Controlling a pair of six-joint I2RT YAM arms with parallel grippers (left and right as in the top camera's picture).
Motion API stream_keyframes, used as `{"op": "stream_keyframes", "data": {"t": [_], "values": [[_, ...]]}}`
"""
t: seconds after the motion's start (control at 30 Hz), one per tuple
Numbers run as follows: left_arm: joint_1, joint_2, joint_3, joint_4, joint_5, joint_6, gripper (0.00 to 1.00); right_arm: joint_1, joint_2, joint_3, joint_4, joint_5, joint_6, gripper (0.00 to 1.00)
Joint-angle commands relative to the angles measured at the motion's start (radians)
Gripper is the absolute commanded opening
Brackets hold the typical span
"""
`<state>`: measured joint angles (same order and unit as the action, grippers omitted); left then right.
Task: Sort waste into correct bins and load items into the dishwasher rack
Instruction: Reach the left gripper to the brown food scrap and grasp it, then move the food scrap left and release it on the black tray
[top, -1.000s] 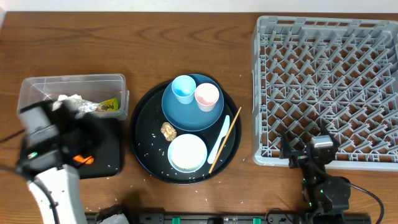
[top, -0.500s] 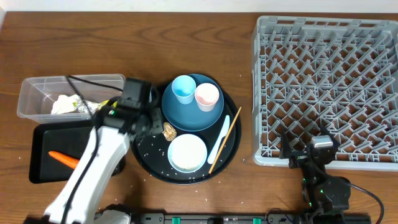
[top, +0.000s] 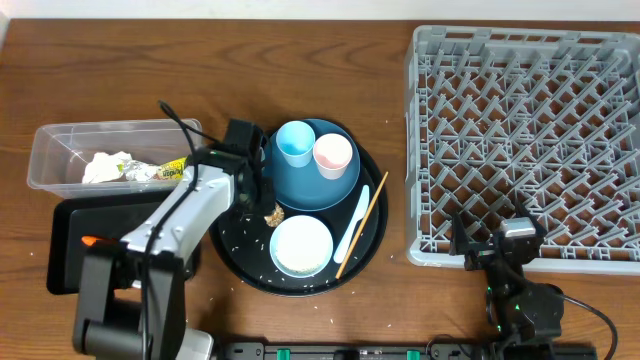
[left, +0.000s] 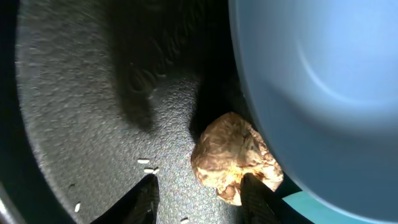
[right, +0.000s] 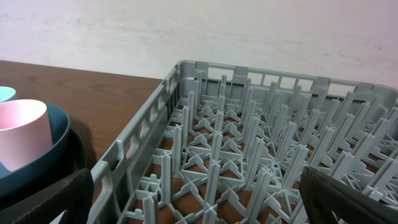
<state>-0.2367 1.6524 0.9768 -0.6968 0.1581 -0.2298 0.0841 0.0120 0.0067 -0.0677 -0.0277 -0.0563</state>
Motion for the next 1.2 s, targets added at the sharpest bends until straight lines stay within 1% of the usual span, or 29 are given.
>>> {"op": "stream_keyframes", "data": {"t": [0.0,0.33,0.37,0.47,0.5,0.77,0.87,1.07,1.17], "values": [[0.000,0.027,0.009,0.007,0.021,0.039,0.44,-0.006,-0.005,-0.002,-0.004,-0.006,-0.009,0.99],[0.000,0.063,-0.016,0.071,0.022,0.039,0.44,-0.006,-0.005,-0.002,-0.004,-0.006,-0.009,0.99],[0.000,0.063,-0.016,0.071,0.022,0.039,0.41,-0.006,-0.005,-0.002,-0.004,-0.006,-0.009,0.99],[0.000,0.063,-0.016,0.070,0.022,0.039,0.11,-0.006,-0.005,-0.002,-0.004,-0.006,-0.009,0.99],[0.000,0.063,-0.016,0.070,0.022,0.039,0.06,-0.006,-0.005,-0.002,-0.004,-0.006,-0.009,0.99],[0.000,0.061,-0.015,0.054,0.021,0.038,0.06,-0.006,-0.005,-0.002,-0.004,-0.006,-0.009,0.99],[0.008,0.035,-0.006,0.048,0.022,0.037,0.06,-0.006,-0.005,-0.002,-0.004,-0.006,-0.009,0.99],[0.046,-0.117,0.031,-0.006,0.021,0.025,0.06,-0.006,-0.004,-0.002,-0.004,-0.006,-0.009,0.99],[0.070,-0.214,0.031,-0.041,0.008,-0.008,0.06,-0.006,-0.004,-0.002,-0.004,-0.006,-0.009,0.99]]}}
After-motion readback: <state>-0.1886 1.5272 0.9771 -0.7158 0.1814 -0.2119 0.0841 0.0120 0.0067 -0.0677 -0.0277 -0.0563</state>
